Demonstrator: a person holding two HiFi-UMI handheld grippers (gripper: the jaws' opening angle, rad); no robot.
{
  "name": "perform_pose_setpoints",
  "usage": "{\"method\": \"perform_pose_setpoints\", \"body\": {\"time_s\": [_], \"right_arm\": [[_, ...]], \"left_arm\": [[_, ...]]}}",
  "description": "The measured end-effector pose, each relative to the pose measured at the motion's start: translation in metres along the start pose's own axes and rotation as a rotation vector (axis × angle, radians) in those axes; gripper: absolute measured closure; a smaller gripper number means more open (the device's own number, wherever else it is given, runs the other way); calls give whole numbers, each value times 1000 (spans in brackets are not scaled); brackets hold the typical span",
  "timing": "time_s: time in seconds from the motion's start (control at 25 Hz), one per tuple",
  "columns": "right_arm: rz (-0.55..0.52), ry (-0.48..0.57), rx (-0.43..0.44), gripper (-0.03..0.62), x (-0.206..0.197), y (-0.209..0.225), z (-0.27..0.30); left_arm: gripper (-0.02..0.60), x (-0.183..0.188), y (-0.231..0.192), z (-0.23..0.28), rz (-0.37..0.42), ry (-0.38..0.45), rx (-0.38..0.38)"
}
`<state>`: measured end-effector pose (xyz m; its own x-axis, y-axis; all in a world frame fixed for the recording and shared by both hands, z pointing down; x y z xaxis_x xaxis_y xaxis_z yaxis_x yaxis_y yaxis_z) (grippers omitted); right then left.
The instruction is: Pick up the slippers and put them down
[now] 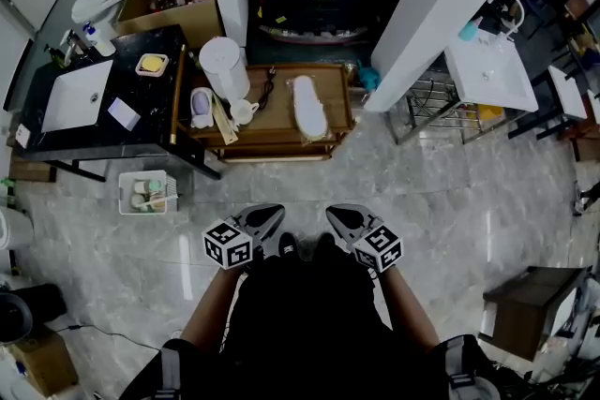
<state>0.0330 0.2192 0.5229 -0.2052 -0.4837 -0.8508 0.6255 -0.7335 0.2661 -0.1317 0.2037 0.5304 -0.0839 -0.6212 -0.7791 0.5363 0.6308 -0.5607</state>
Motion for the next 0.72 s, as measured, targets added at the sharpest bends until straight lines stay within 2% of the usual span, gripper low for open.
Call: {"method": "perform_pose_setpoints", "body": {"time_s": [0.28,0.72], "right_arm": [[-2,1,1,586,13,14,10],[-18,-32,89,586,25,71,42]], "left_arm": [[571,6,-8,6,-9,-6,1],[571,22,-26,40,-58,-8,68]]}}
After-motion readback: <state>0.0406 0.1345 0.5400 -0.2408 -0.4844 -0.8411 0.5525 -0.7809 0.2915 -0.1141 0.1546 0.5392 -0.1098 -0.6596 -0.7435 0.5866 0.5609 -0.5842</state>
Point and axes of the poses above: the fingertips, and each gripper's own axes: z forward along the fingers, y to its right, x out of its top, the point moved 4 cm from there along -z, backward along the fingers, and after that the axes turned 3 degrees about x, right-handed, at the moved point
